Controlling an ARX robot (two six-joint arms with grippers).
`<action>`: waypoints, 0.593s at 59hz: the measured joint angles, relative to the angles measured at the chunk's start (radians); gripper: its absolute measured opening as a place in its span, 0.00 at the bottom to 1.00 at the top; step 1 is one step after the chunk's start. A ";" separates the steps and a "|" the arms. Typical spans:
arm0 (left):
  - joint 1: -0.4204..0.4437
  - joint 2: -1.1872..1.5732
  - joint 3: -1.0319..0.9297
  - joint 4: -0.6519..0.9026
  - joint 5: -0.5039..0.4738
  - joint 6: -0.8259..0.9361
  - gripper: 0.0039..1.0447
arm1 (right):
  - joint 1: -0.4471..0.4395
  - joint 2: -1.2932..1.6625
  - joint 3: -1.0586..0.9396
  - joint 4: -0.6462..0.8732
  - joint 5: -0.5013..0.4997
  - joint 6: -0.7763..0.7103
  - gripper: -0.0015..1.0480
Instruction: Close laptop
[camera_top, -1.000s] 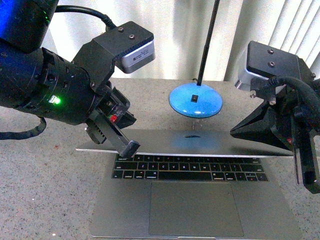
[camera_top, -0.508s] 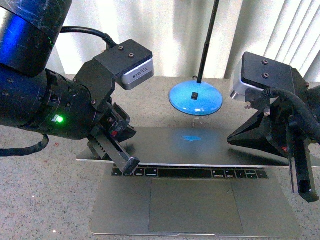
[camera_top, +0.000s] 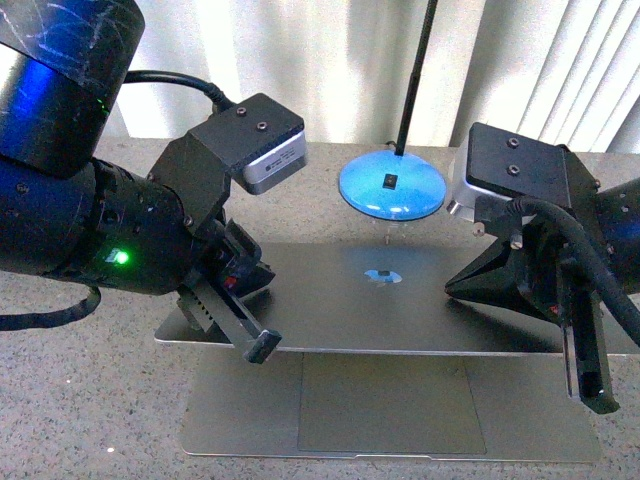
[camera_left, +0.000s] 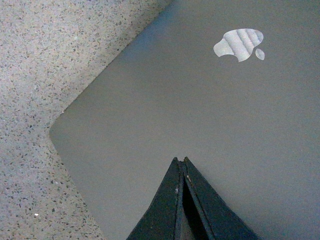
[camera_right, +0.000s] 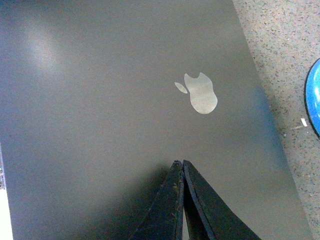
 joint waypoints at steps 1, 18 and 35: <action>0.000 0.002 -0.002 0.003 0.000 -0.001 0.03 | 0.000 0.000 -0.001 0.000 0.000 0.000 0.03; -0.010 0.014 -0.042 0.045 0.008 -0.018 0.03 | -0.003 0.004 -0.022 -0.006 0.018 -0.013 0.03; -0.013 0.046 -0.080 0.101 0.024 -0.045 0.03 | -0.004 0.040 -0.064 0.035 0.021 0.007 0.03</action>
